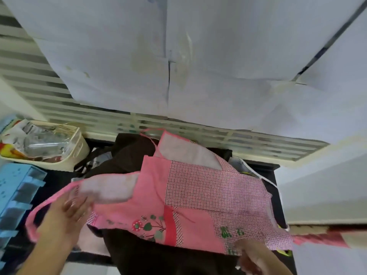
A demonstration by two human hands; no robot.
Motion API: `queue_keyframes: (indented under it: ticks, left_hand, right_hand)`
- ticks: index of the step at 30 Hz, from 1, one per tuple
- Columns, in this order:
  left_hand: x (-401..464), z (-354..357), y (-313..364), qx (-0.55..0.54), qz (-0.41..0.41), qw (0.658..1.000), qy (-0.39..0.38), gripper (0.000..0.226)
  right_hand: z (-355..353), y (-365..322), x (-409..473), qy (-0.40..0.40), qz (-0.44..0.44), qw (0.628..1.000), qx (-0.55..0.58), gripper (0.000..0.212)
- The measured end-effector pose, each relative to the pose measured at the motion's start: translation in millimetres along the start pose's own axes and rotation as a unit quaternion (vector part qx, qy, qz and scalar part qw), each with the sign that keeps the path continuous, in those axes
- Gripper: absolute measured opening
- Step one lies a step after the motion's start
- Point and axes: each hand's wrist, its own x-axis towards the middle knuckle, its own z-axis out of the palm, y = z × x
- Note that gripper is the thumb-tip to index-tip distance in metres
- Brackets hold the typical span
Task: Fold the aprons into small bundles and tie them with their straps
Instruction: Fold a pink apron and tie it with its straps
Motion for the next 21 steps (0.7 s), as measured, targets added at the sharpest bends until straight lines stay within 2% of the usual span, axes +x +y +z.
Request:
queue_keyframes:
  ticks: [2,4,6,8,10,13,15,17,21]
  left_hand:
    - [-12.9,10.6,-21.1,0.123,-0.027,0.992,-0.023,0.030]
    - [-20.6,24.5,-45.6,0.258,0.001,0.965,-0.051,0.018]
    - [-33.9,45.6,-63.0,0.382,0.071,0.918,-0.075,0.010]
    - [-46.6,68.6,-77.1,0.466,0.120,0.866,-0.134,0.005]
    - [-50.2,87.2,-96.5,0.537,0.129,0.807,-0.209,0.011]
    - [-36.5,94.1,-129.5,0.660,0.131,0.678,-0.297,0.024]
    - [-15.2,82.7,-149.1,0.713,0.131,0.619,-0.303,0.041]
    - [3.3,64.1,-158.5,0.751,0.129,0.582,-0.284,0.053]
    - [40.3,20.1,-173.1,0.802,0.098,0.547,-0.219,0.082]
  right_hand:
    - [-6.1,-19.1,-3.1,0.017,-0.037,0.997,-0.062,0.039]
    - [-11.7,-51.9,-5.6,0.084,-0.116,0.988,-0.061,0.039]
    - [-15.8,-91.4,-9.4,0.153,-0.190,0.969,-0.048,0.031]
    - [-17.8,-132.7,-7.3,0.203,-0.251,0.945,-0.048,0.046]
    - [-19.0,-168.2,0.8,0.232,-0.288,0.925,-0.087,0.060]
    - [-21.4,-203.9,18.4,0.253,-0.258,0.917,-0.166,0.064]
    - [-27.6,-208.3,37.5,0.251,-0.231,0.911,-0.232,0.057]
    - [-41.1,-201.7,53.5,0.233,-0.203,0.907,-0.286,0.043]
    - [-84.1,-184.2,74.9,0.249,-0.171,0.892,-0.337,0.028]
